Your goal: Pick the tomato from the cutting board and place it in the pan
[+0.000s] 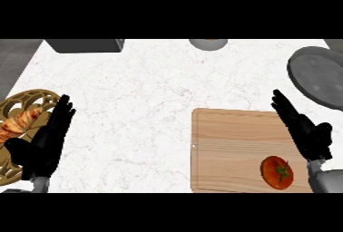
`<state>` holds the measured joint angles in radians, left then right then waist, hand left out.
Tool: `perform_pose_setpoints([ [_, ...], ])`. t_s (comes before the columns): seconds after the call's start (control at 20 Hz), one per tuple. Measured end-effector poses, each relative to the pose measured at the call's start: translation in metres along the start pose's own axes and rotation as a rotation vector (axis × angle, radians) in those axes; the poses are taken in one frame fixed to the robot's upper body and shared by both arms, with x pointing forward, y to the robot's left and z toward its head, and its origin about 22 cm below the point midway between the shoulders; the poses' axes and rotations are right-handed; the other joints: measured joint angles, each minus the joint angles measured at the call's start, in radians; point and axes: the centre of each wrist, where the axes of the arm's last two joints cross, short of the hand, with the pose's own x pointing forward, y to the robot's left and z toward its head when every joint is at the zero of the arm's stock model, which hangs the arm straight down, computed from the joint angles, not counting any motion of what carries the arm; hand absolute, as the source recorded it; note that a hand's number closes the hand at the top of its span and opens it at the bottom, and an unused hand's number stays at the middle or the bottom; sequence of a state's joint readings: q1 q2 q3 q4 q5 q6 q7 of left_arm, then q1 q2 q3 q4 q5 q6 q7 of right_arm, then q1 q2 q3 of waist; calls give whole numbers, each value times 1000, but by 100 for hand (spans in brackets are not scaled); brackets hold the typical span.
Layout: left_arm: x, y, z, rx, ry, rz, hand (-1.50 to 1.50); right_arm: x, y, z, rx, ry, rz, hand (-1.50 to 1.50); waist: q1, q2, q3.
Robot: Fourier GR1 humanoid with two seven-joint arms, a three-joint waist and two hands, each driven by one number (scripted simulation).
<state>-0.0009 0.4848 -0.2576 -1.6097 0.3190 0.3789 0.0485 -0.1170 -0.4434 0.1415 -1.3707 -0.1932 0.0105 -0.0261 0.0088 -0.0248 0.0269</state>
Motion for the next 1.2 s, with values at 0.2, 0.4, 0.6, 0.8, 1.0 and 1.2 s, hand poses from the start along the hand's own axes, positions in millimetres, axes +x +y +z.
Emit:
perform_pose_setpoints([
  [0.2,-15,-6,12,46,77,62,0,3,-4,14,-79,-51,-136,150,-17,11,-17],
  [0.4,-40,-14,23,103,210,176,0,-2,-5,43,-192,-101,-154,150,-54,11,-26],
  [0.6,-49,-16,29,136,259,240,0,-9,14,81,-389,-167,-48,-150,-84,6,-30],
  [0.8,-51,-18,30,143,252,262,0,-16,50,127,-523,-185,50,-150,-85,7,-28],
  [1.0,-51,-25,27,121,231,270,0,-2,67,167,-634,-148,162,-150,-63,13,-27],
  [1.2,-50,-27,20,94,223,271,0,26,72,181,-704,-85,244,-150,-34,20,-26],
])
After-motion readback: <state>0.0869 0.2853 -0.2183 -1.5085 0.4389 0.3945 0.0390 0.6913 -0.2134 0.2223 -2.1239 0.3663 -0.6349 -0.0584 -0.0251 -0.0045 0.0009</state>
